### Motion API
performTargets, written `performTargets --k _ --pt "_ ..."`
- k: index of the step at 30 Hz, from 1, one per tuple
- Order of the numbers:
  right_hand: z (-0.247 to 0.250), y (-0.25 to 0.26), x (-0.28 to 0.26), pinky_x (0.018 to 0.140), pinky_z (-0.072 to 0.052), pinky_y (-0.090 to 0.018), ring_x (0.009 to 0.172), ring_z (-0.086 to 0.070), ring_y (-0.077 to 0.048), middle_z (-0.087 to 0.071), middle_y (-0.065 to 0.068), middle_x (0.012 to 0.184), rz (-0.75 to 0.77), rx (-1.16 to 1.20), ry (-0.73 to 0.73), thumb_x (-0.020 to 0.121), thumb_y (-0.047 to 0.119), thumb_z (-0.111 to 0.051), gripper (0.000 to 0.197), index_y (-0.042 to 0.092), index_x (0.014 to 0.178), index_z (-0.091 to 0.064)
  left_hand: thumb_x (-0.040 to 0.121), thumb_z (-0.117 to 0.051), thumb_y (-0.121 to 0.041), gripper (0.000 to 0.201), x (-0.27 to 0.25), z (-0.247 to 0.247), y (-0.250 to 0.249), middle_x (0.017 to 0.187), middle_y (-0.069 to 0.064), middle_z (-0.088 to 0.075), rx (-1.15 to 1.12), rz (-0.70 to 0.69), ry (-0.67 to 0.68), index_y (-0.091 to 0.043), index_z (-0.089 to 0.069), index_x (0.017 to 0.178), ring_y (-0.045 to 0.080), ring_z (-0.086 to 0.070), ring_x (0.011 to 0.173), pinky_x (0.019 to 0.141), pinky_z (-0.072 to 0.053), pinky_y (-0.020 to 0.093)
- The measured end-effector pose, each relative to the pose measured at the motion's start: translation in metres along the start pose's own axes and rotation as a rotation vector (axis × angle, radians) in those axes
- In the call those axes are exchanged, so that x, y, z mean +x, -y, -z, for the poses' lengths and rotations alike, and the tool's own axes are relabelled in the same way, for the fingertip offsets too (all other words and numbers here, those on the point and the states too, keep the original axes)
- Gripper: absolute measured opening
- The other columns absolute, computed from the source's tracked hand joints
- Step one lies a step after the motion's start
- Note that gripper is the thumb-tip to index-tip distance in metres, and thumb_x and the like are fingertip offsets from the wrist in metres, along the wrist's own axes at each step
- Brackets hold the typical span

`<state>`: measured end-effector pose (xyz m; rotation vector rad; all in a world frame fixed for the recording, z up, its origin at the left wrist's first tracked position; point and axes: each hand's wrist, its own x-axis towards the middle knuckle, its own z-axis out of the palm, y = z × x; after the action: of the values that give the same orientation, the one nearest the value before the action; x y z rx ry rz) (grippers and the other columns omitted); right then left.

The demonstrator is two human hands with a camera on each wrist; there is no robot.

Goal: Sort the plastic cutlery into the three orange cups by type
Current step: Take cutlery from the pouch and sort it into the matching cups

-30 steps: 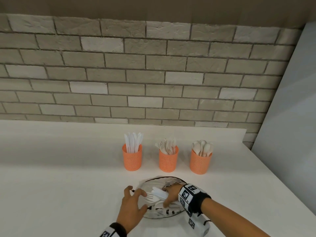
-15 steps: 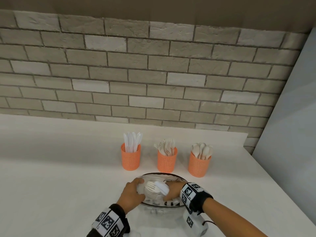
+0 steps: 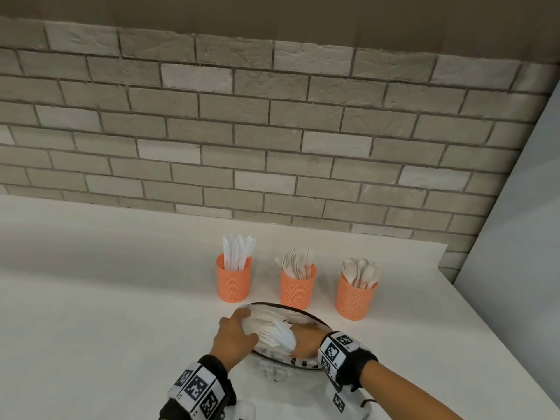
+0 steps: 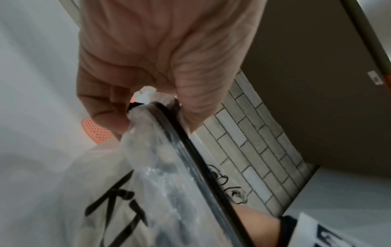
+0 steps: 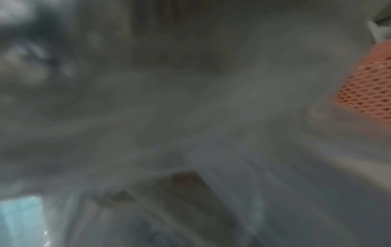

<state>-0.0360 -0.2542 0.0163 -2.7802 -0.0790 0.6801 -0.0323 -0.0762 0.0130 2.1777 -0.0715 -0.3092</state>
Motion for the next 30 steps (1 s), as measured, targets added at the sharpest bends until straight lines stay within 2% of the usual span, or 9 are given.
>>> performTargets --k 5,9,13,16,18,20,22,26,30 --pt "0.0 -0.006 0.006 0.066 -0.043 -0.023 0.089 -0.061 -0.025 -0.058 -0.006 0.087 0.033 0.162 -0.06 0.068 0.026 -0.068 0.025 0.015 0.087 -0.056 0.083 -0.051 -0.008 0.054 -0.009 0.0 0.0 0.107 0.01 -0.05 0.022 0.019 0.108 -0.021 -0.037 0.134 0.013 -0.049 0.066 0.049 -0.047 0.017" --pt "0.0 -0.005 0.009 0.085 -0.047 -0.03 0.096 -0.057 -0.021 -0.063 -0.007 0.104 0.036 0.253 -0.088 0.073 0.024 -0.07 0.042 0.011 0.111 -0.059 0.082 -0.056 -0.004 0.049 -0.009 0.003 -0.006 0.1 0.006 -0.052 -0.044 -0.019 0.035 -0.012 -0.044 0.129 0.011 -0.05 0.06 0.048 -0.048 0.017" --pt "0.001 -0.006 0.01 0.089 -0.046 -0.029 0.107 -0.057 -0.024 -0.058 -0.002 0.105 0.005 0.259 -0.025 0.075 0.022 -0.069 0.05 0.011 0.122 -0.055 0.083 -0.057 -0.004 0.044 -0.012 0.0 -0.006 0.098 0.006 -0.052 -0.071 0.01 0.034 -0.011 -0.046 0.126 0.011 -0.049 0.058 0.047 -0.048 0.017" --pt "0.003 -0.004 0.009 0.085 -0.045 -0.028 0.108 -0.058 -0.026 -0.055 -0.001 0.101 -0.01 0.22 0.03 0.075 0.021 -0.067 0.047 0.01 0.119 -0.055 0.083 -0.058 -0.004 0.046 -0.013 0.001 -0.005 0.097 0.005 -0.052 -0.086 0.034 0.035 -0.011 -0.045 0.127 0.012 -0.049 0.059 0.048 -0.048 0.018" --pt "0.006 -0.004 0.008 0.08 -0.046 -0.027 0.094 -0.058 -0.02 -0.055 0.0 0.097 0.003 0.194 0.048 0.075 0.017 -0.067 0.034 0.014 0.108 -0.058 0.083 -0.058 -0.005 0.047 -0.012 0.002 -0.007 0.091 0.003 -0.05 -0.085 0.038 0.047 -0.01 -0.043 0.127 0.012 -0.049 0.058 0.049 -0.048 0.018" --pt "0.009 -0.003 0.008 0.066 -0.045 -0.024 0.072 -0.054 -0.012 -0.057 -0.001 0.088 0.028 0.197 0.067 0.076 0.012 -0.065 0.017 0.02 0.089 -0.057 0.083 -0.059 -0.005 0.049 -0.012 0.004 -0.008 0.088 0.002 -0.049 -0.083 0.042 0.059 -0.011 -0.042 0.128 0.012 -0.049 0.058 0.05 -0.048 0.019" --pt "0.009 -0.004 0.009 0.059 -0.044 -0.021 0.061 -0.051 -0.009 -0.059 0.0 0.081 0.039 0.172 0.036 0.076 0.015 -0.065 0.014 0.022 0.086 -0.056 0.082 -0.059 -0.005 0.049 -0.013 0.006 -0.009 0.085 0.0 -0.048 -0.08 0.042 0.07 -0.011 -0.042 0.129 0.012 -0.048 0.058 0.049 -0.048 0.018" --pt "0.007 -0.003 0.012 0.075 -0.05 -0.03 0.08 -0.056 -0.016 -0.059 0.0 0.085 0.07 0.156 -0.06 0.071 0.019 -0.068 0.016 0.022 0.081 -0.055 0.081 -0.059 -0.004 0.051 -0.012 0.008 -0.01 0.085 0.0 -0.047 -0.087 0.04 0.078 -0.01 -0.042 0.129 0.011 -0.048 0.058 0.047 -0.048 0.016" --pt "0.013 0.0 0.009 0.078 -0.048 -0.03 0.083 -0.052 -0.015 -0.056 0.0 0.087 0.185 0.256 -0.118 0.073 0.01 -0.064 0.022 0.016 0.093 -0.057 0.08 -0.059 -0.005 0.054 -0.011 0.009 -0.013 0.1 0.005 -0.054 -0.095 0.011 0.08 -0.01 -0.042 0.13 0.011 -0.051 0.063 0.048 -0.049 0.016"
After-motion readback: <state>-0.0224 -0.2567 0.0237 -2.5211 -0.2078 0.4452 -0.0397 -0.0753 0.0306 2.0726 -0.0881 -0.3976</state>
